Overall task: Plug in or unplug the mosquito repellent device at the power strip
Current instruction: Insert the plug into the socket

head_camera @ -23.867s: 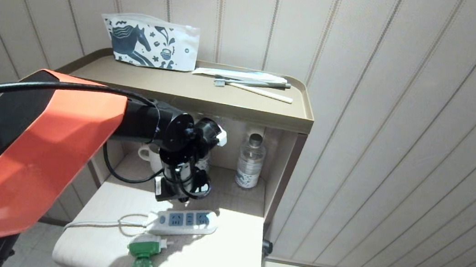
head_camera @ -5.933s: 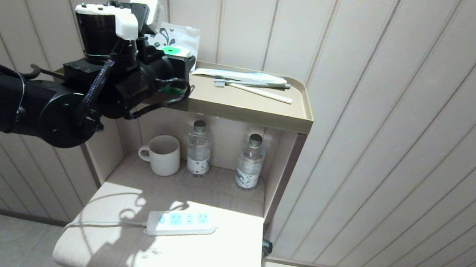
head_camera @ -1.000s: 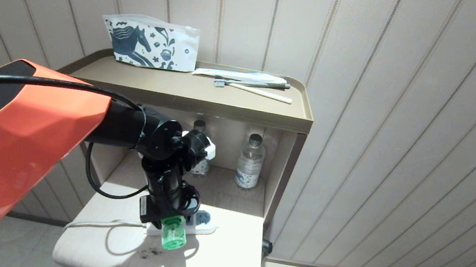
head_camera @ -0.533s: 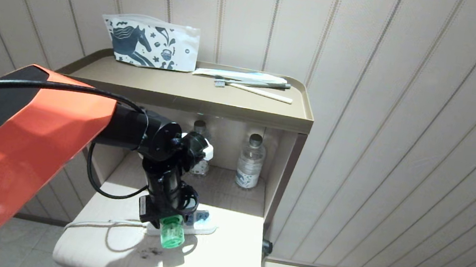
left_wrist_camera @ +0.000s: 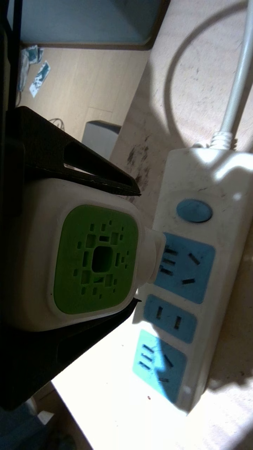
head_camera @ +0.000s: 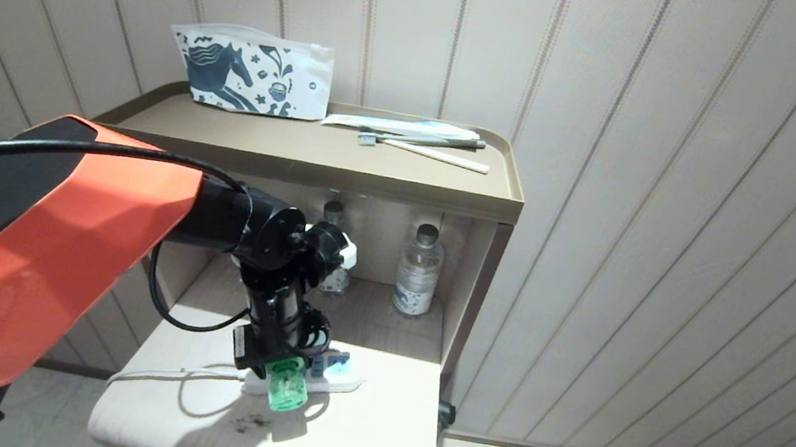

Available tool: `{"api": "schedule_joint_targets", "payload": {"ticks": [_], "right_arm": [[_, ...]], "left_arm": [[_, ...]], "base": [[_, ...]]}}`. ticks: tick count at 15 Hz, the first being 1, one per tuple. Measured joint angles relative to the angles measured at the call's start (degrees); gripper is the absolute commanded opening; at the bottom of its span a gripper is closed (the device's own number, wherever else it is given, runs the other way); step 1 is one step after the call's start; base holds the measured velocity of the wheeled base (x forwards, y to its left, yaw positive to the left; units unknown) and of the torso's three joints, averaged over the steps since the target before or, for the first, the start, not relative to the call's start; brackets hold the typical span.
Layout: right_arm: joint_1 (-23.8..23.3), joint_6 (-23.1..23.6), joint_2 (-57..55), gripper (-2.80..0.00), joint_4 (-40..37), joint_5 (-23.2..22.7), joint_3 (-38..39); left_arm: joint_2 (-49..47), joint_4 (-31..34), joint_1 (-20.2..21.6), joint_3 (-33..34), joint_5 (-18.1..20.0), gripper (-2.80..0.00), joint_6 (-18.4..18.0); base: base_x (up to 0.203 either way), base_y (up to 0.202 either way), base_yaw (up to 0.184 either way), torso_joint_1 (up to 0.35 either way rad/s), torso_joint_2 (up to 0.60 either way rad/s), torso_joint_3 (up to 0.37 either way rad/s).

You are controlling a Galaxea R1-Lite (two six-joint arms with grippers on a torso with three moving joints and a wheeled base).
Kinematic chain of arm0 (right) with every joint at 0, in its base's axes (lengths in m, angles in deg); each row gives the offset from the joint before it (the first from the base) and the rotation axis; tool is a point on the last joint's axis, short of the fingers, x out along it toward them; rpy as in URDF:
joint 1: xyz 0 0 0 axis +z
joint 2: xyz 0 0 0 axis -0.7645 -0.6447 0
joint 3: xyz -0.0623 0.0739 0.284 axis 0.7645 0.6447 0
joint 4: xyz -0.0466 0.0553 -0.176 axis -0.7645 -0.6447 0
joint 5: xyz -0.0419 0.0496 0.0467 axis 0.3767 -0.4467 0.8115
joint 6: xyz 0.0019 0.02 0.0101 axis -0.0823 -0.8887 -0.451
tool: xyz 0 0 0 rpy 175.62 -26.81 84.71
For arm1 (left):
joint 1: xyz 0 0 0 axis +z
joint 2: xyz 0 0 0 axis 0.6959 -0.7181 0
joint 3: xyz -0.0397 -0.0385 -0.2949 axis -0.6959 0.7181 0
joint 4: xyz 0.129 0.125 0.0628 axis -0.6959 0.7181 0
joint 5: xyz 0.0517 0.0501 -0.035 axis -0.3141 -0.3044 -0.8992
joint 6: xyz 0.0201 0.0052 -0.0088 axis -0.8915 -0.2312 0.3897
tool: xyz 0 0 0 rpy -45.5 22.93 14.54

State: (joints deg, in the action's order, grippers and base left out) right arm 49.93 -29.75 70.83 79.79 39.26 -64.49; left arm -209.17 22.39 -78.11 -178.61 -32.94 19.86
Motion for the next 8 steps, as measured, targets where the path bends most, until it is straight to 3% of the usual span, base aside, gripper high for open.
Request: {"api": "schedule_joint_targets", "payload": {"ticks": [8], "right_arm": [[0.00,-0.01,0.00,-2.80,-0.01,0.01,0.00]], "left_arm": [[-1.05,0.00,0.15,-1.68,-0.39,-2.80,0.07]], "base": [[0.000,0.000,0.000,0.000,0.00,0.000]]}}
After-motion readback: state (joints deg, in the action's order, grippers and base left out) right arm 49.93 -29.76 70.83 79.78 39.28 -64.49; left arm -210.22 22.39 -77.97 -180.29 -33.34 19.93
